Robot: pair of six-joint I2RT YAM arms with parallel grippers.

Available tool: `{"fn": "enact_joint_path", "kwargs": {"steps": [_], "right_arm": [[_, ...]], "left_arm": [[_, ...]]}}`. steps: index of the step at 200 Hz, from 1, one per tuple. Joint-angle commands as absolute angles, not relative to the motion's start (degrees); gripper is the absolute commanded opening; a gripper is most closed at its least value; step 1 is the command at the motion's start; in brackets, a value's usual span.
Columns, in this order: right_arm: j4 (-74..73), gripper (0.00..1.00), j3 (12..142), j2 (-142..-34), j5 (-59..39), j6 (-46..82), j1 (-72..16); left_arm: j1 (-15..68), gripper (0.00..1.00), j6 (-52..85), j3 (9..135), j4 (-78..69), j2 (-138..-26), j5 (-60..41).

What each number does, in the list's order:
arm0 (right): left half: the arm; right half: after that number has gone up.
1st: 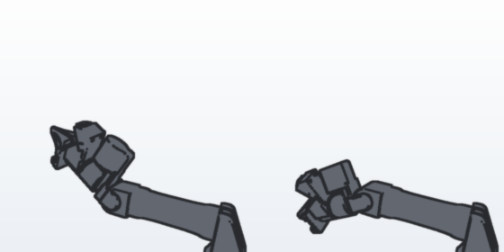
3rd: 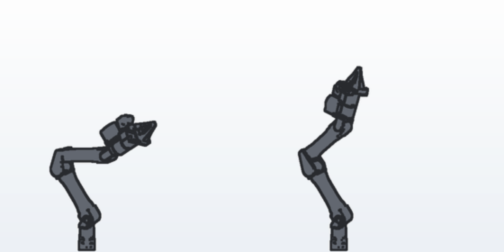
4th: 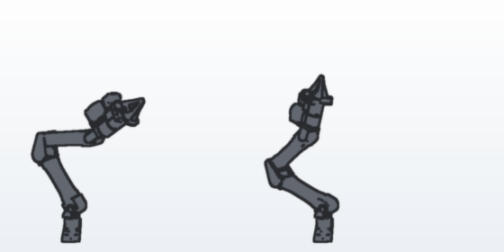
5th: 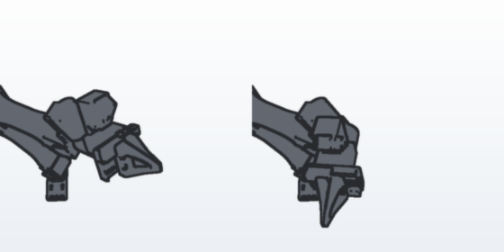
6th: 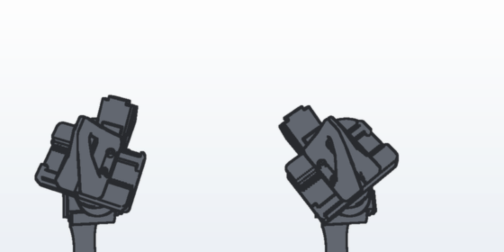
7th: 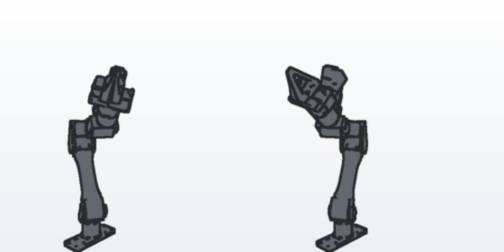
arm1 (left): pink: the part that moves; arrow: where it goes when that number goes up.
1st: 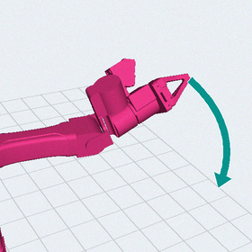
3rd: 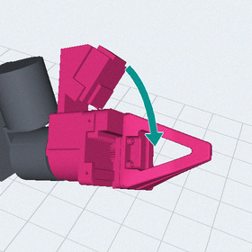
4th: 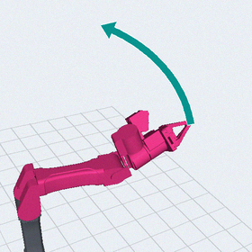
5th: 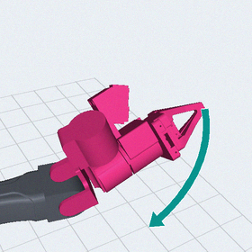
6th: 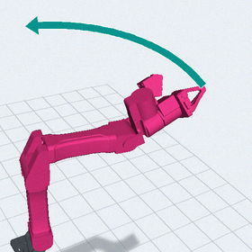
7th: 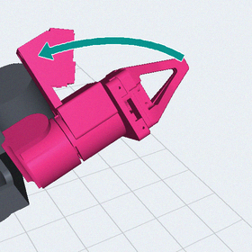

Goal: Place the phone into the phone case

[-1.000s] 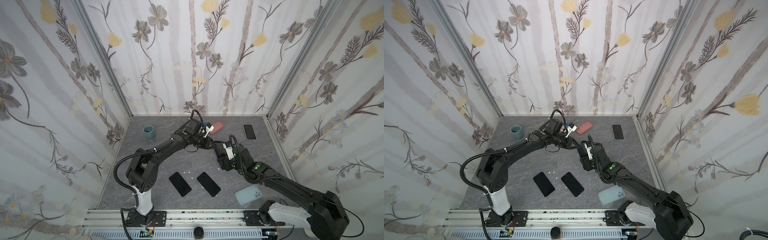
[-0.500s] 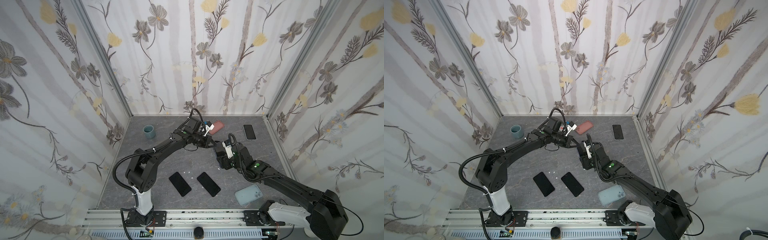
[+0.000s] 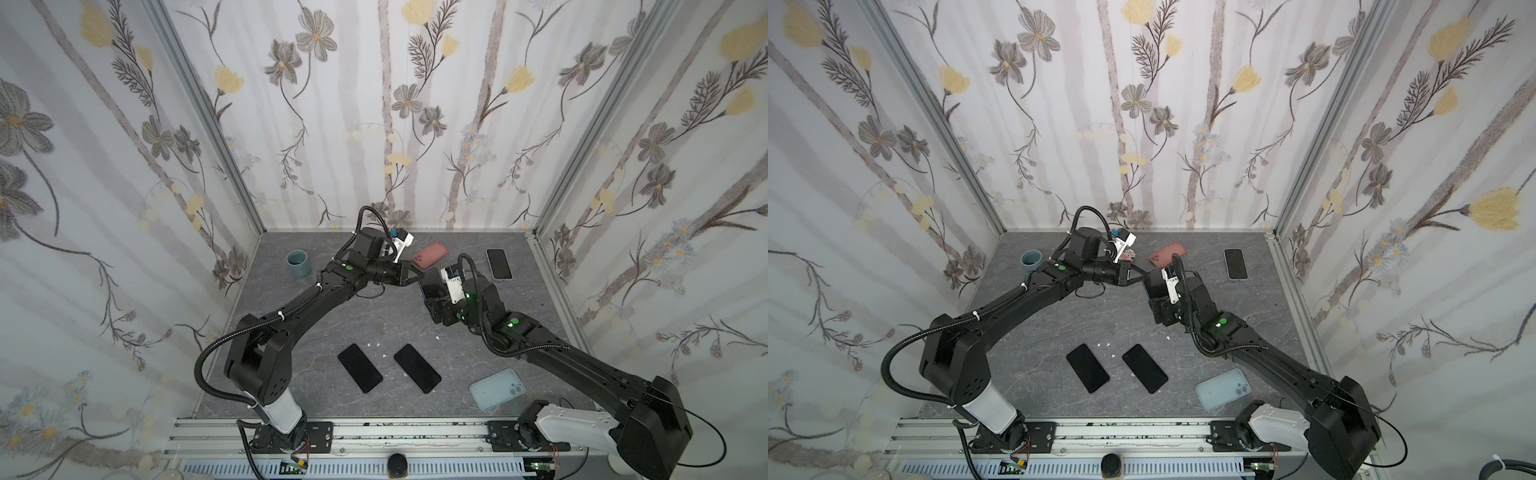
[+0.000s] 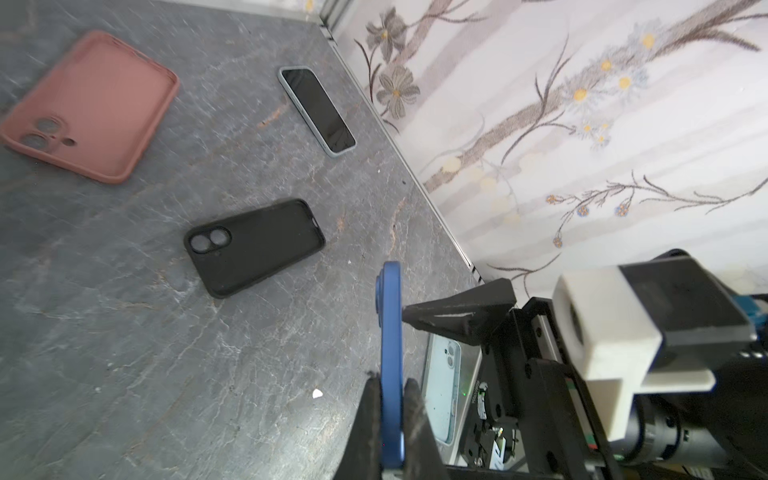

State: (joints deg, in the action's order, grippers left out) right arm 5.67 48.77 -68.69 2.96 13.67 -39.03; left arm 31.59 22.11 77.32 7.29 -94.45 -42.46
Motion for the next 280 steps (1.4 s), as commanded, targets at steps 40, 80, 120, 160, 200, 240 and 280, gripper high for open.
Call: {"fn": "enact_joint_path", "kwargs": {"steps": [40, 80, 120, 160, 200, 240, 280], "right_arm": [[-2.55, 0.99, 52.64, -67.34, -3.02, 16.03, -38.96], [-7.98, 0.98, 54.97, -63.76, -3.94, 22.27, -38.7], [-14.06, 0.86, 58.03, -63.14, -9.06, 33.92, -35.36], [-26.21, 0.72, 58.06, -65.01, -20.04, 47.12, -31.23], [-35.94, 0.67, 59.48, -68.31, -27.08, 54.05, -31.34], [-41.73, 0.61, 61.86, -70.27, -32.42, 55.46, -32.47], [-46.74, 0.56, 62.13, -71.29, -35.02, 55.45, -34.32]], "left_arm": [[28.41, 0.0, 29.83, 75.23, -4.59, -89.13, -39.54], [24.5, 0.0, 35.78, 69.77, -12.6, -80.87, -32.4], [21.03, 0.0, 44.38, 64.79, -25.16, -72.94, -30.41], [19.96, 0.0, 50.53, 62.08, -35.98, -66.82, -29.89], [19.87, 0.0, 57.43, 59.89, -46.56, -64.82, -30.82], [19.86, 0.0, 60.31, 58.9, -48.86, -64.61, -31.44], [20.01, 0.0, 63.32, 56.38, -53.05, -64.19, -33.71]]}}
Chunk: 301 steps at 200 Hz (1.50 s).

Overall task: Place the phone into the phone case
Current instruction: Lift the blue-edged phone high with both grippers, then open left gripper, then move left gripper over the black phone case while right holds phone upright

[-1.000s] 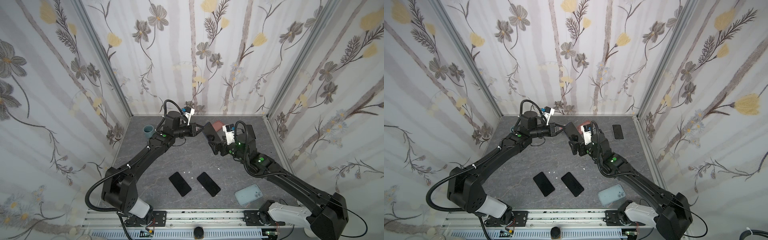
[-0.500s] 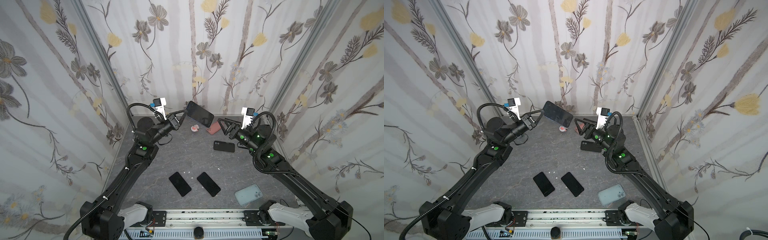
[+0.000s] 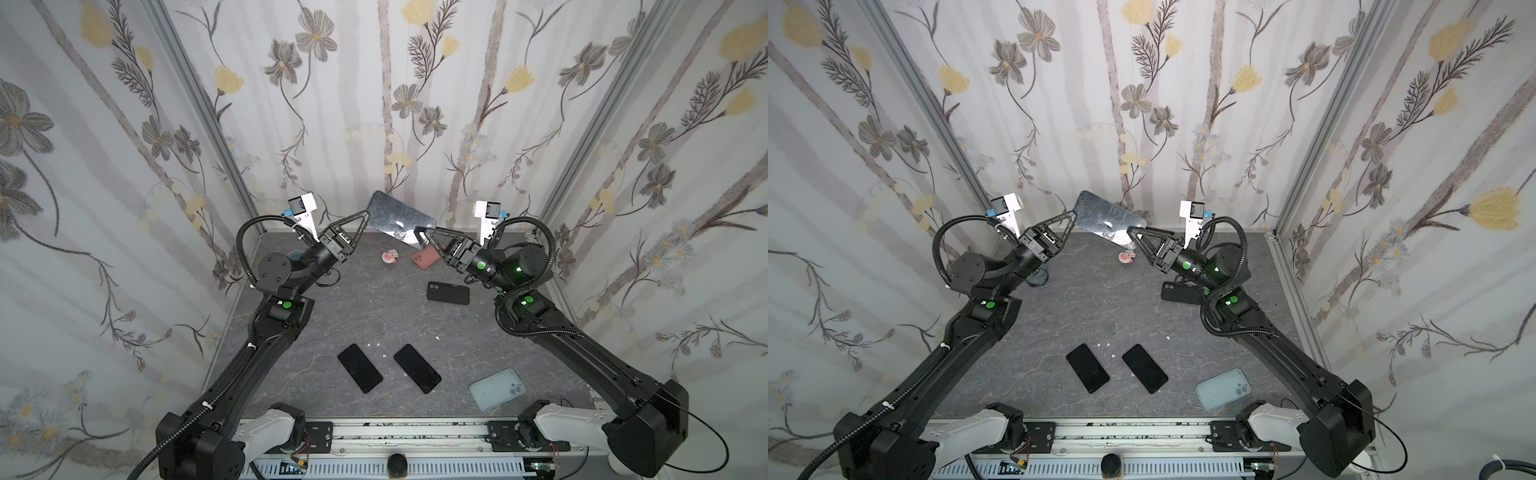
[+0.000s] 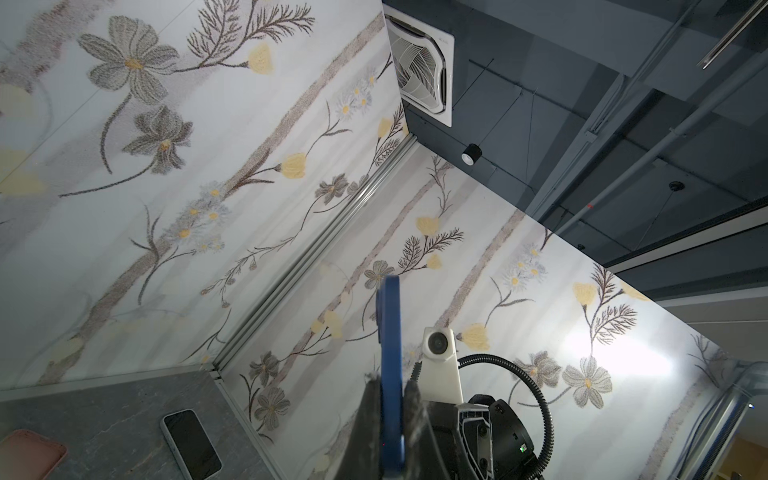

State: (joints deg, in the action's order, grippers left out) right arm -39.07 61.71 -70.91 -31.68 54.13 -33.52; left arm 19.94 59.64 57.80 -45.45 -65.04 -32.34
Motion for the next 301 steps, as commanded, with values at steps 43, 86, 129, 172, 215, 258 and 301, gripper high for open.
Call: {"fn": "enact_joint_path", "kwargs": {"steps": [43, 86, 129, 172, 215, 258, 301], "right_arm": [[-50.03, 0.28, 61.14, -71.45, -35.68, 55.55, -36.13], [-51.34, 0.0, 60.29, -70.7, -34.93, 55.42, -36.85], [-42.12, 0.0, 60.38, -68.05, -28.31, 51.13, -36.83], [-16.76, 0.0, 62.08, -62.37, -9.58, 38.19, -36.01], [-4.89, 0.0, 62.53, -58.05, -0.44, 30.9, -30.45], [5.44, 0.0, 67.19, -57.19, 0.87, 23.12, -26.6], [13.74, 0.0, 69.12, -55.88, 3.75, 16.93, -25.9]], "left_arm": [[19.94, 0.0, 62.07, 54.49, -51.16, -61.82, -32.45], [19.95, 0.0, 58.03, 54.13, -45.62, -59.62, -31.12], [19.95, 0.79, 49.0, 55.11, -31.69, -55.68, -23.99], [20.0, 0.93, 36.35, 57.09, -13.23, -51.27, -10.63], [20.33, 0.9, 30.3, 59.76, 0.26, -54.81, -6.99], [26.24, 0.9, 26.83, 64.41, 6.53, -66.25, -6.81], [33.27, 0.87, 24.58, 73.62, 10.21, -83.14, -5.07]]}}
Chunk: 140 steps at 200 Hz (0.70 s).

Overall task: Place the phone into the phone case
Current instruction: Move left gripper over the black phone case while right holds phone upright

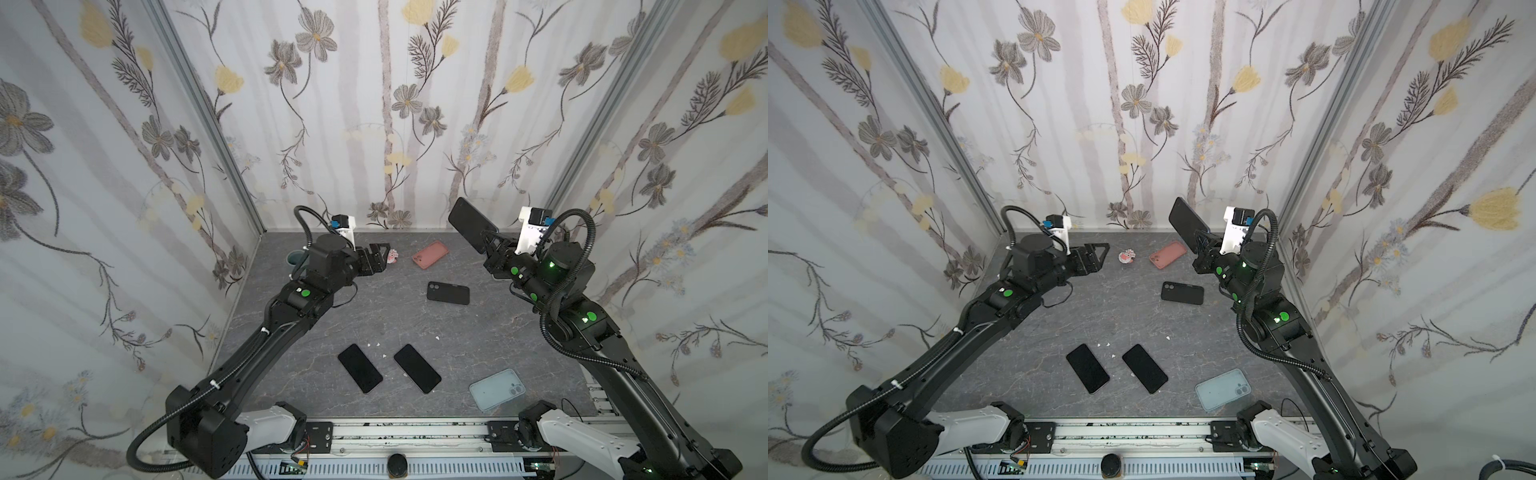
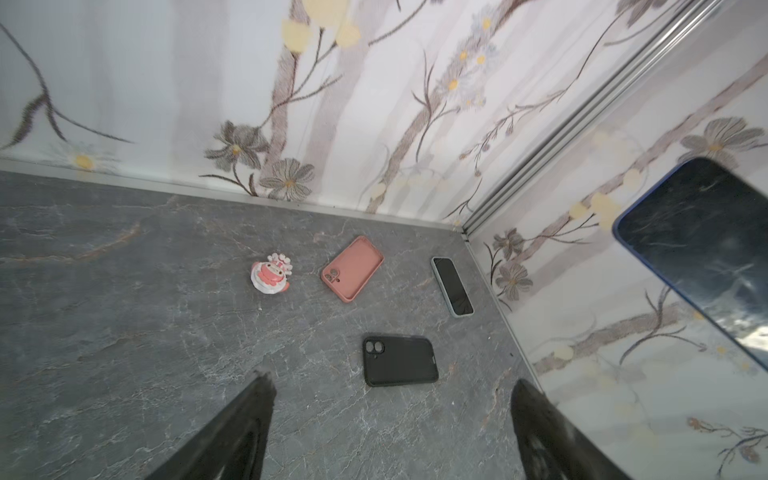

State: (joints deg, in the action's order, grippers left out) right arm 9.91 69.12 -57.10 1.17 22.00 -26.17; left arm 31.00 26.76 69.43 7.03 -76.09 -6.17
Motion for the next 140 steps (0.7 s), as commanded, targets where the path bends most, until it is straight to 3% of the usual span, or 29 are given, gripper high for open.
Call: {"fn": "enact_joint_path", "kwargs": {"steps": [1, 67, 140], "right_arm": [[13.81, 0.0, 69.02, -55.8, 3.85, 16.9, -25.92], [16.67, 0.0, 67.39, -53.13, 6.63, 12.8, -25.42], [16.22, 0.0, 64.35, -51.0, 7.35, 14.22, -25.33]], "left_arm": [[33.42, 0.86, 24.6, 73.68, 10.29, -83.67, -5.08], [41.37, 0.8, 20.31, 103.81, 24.78, -118.04, -3.71], [42.7, 0.78, 22.52, 107.66, 22.53, -129.66, -1.55]]}}
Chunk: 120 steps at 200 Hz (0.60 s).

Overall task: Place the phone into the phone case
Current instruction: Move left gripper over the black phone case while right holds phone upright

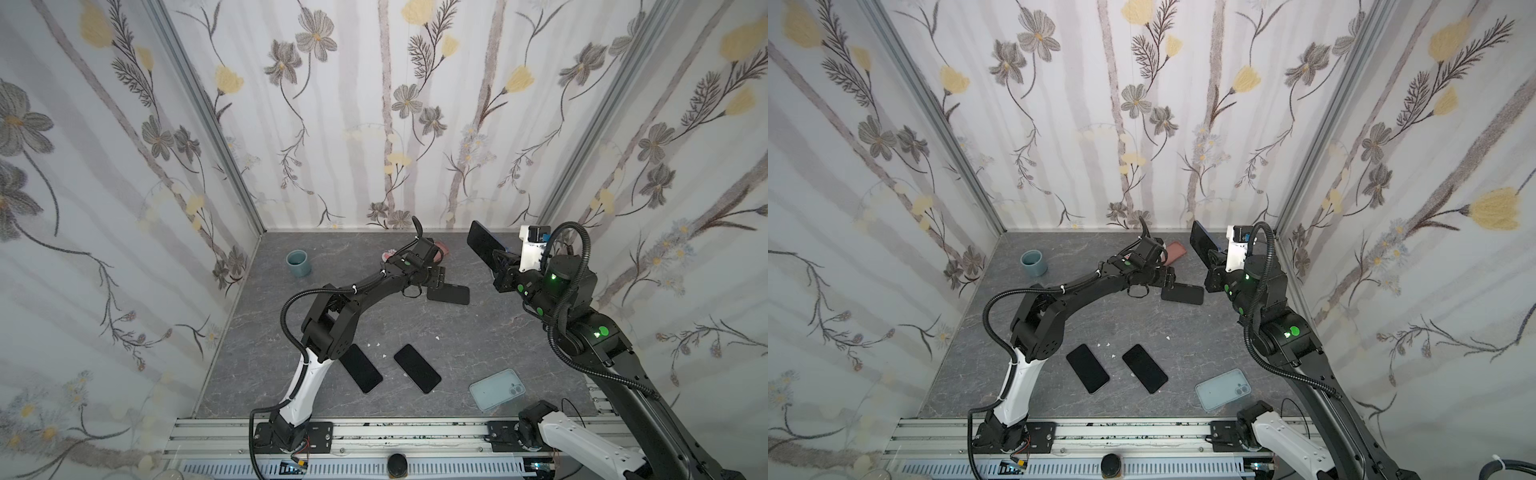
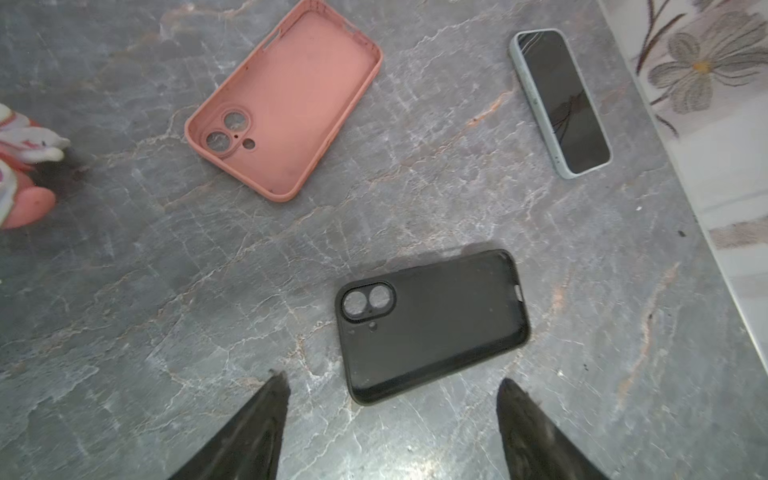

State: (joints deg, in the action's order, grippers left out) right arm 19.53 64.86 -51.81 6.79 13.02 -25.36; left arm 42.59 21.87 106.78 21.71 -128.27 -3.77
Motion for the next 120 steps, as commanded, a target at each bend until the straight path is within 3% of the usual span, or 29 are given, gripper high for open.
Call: {"fn": "enact_joint_path", "kwargs": {"steps": [1, 37, 82, 120], "right_arm": [[16.2, 0.0, 64.34, -50.99, 7.23, 14.32, -25.32], [17.61, 0.0, 64.27, -49.8, 6.57, 15.2, -25.35], [18.34, 0.0, 62.45, -48.13, 7.28, 16.83, -25.35], [18.7, 0.0, 62.32, -48.08, 6.65, 17.54, -25.36]], "left_arm": [[42.71, 0.78, 22.47, 107.71, 22.56, -129.78, -1.48], [42.83, 0.75, 20.54, 109.78, 24.9, -132.93, -1.23], [42.89, 0.62, 18.14, 112.18, 26.54, -135.99, -1.38], [42.88, 0.41, 15.53, 115.17, 28.93, -139.13, 1.29]]}}
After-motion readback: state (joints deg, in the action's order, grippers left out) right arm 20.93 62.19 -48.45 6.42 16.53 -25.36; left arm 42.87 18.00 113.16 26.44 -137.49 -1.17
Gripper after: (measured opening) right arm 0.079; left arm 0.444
